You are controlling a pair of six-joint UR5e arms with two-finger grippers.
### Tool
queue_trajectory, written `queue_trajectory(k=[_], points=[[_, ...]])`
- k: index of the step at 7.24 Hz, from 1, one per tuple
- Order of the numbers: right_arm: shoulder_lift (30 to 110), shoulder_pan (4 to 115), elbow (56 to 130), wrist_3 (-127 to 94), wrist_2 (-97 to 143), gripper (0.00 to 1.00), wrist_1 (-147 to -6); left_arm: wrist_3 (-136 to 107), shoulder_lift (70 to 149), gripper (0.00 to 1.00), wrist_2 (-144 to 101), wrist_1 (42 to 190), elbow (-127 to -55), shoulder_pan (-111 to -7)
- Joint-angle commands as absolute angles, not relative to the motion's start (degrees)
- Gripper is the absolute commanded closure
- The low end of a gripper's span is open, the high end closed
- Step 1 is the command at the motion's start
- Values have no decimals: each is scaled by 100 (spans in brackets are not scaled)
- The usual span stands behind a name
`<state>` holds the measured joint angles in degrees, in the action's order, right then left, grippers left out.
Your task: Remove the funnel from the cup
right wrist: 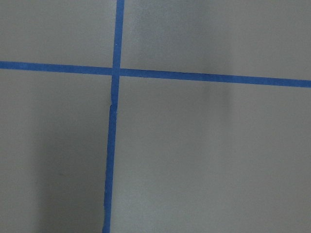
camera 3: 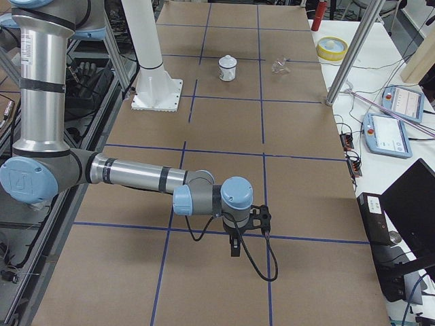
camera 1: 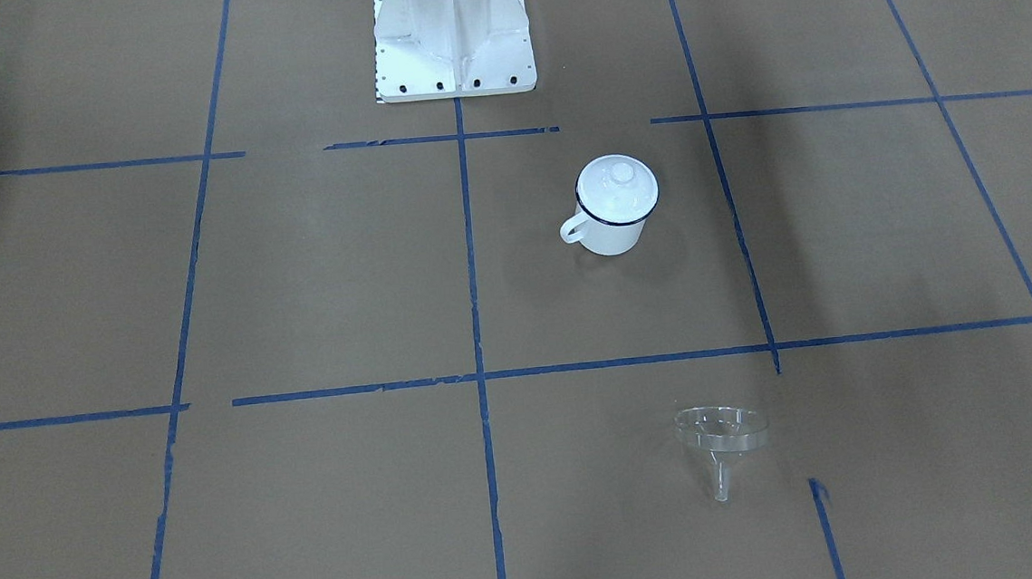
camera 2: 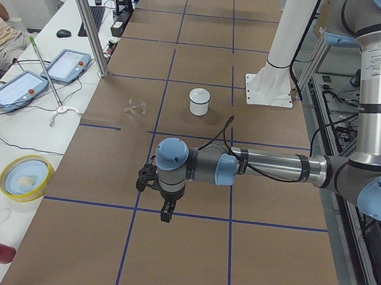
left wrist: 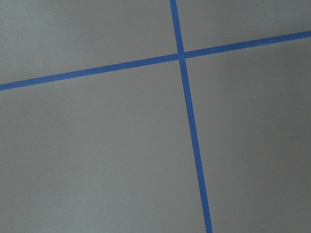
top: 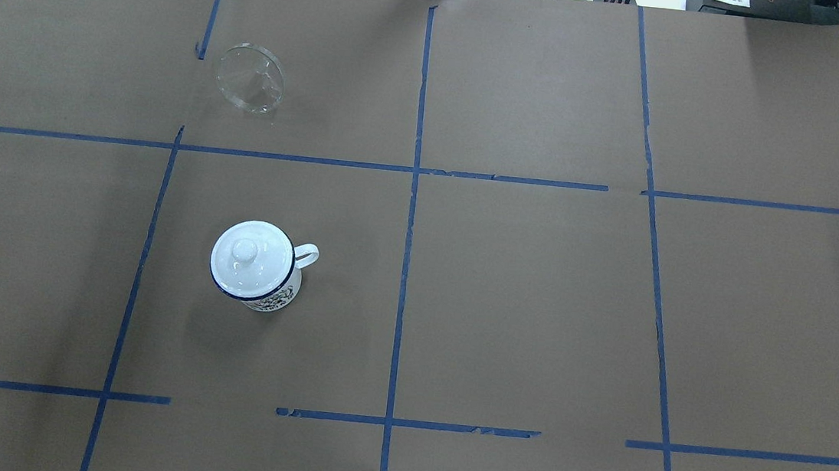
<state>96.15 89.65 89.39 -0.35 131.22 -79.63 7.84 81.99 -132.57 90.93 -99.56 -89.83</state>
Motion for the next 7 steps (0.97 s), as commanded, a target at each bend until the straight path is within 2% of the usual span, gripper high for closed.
queue_trajectory(k=[1,7], points=[[9615,8965,8938,-35,13122,0,-7963,791,8218,0,-13237,9105,-9976,-8982],[9615,8965,8938,-35,13122,0,-7963,773,8183,0,-13298,9070,-9976,-8982]])
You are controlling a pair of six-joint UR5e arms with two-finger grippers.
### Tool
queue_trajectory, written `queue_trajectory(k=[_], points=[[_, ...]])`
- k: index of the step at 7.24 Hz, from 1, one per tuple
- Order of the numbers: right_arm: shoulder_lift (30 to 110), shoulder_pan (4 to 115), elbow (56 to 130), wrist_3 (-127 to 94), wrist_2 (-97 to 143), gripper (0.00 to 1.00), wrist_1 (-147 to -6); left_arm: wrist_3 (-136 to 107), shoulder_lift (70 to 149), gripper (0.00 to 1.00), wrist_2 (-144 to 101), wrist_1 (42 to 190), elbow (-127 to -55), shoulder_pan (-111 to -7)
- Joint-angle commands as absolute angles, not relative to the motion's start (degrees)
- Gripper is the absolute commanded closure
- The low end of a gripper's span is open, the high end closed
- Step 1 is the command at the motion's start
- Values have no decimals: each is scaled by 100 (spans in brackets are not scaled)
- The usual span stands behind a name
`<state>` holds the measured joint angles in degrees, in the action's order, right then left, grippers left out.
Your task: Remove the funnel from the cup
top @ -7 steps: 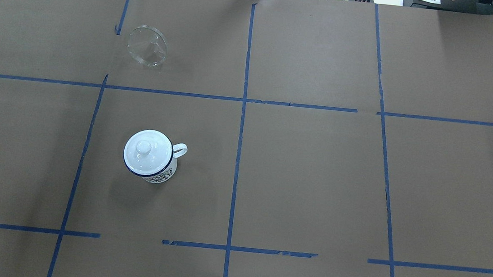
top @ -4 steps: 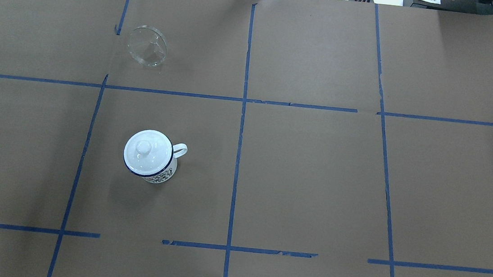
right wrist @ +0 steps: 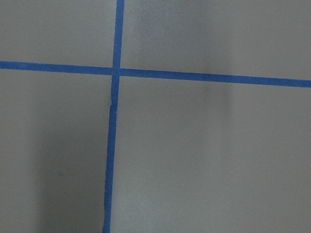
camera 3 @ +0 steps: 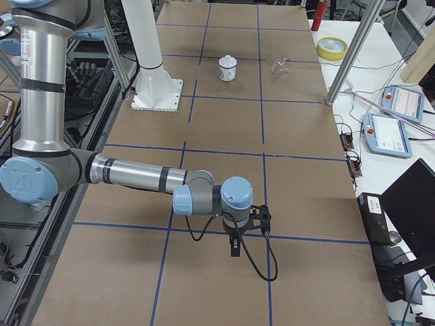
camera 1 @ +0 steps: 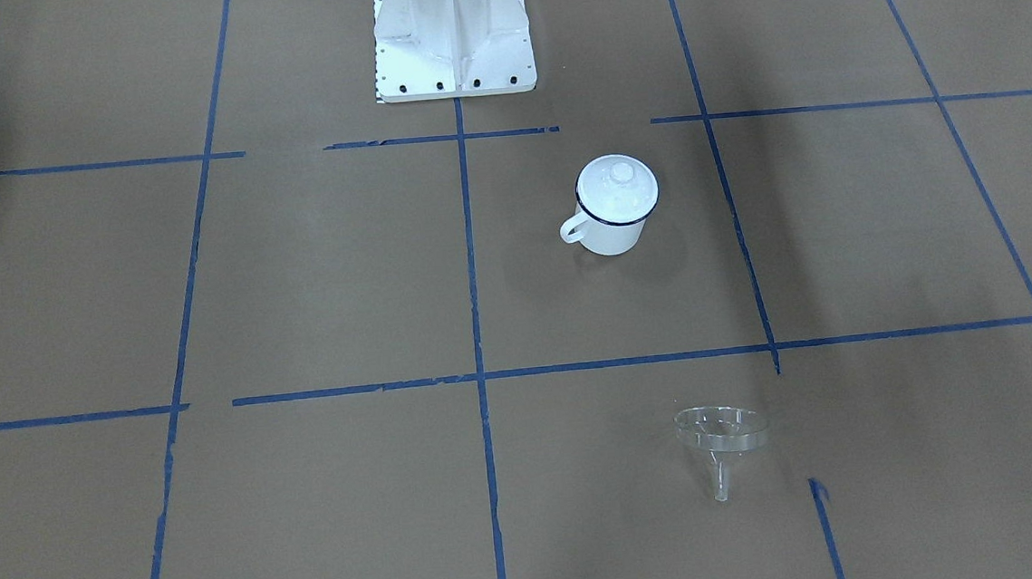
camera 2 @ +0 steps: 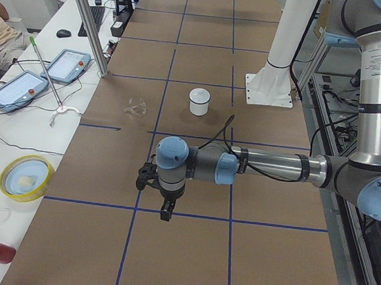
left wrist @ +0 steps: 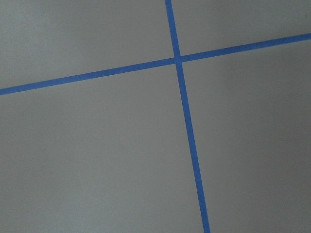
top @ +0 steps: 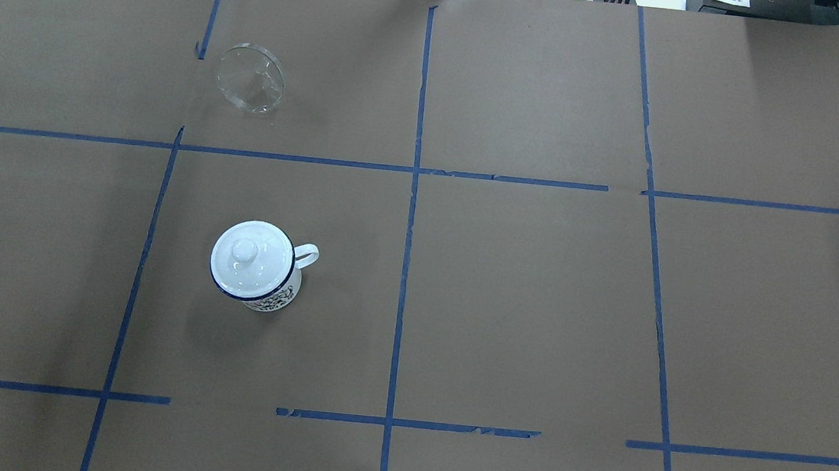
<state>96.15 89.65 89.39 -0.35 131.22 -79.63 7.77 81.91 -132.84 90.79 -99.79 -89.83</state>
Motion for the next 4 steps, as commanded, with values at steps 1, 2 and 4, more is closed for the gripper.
queue_trajectory(k=[1,2,4], points=[[9615,8965,8938,-35,13122,0,-7963,773,8183,0,-13307,9070,-9993,-8991],[9615,8965,8938,-35,13122,0,-7963,773,8183,0,-13307,9070,-9976,-8991],[9615,8965,8938,-35,13122,0,-7963,782,8261,0,-13280,9123,-9949,-8974]])
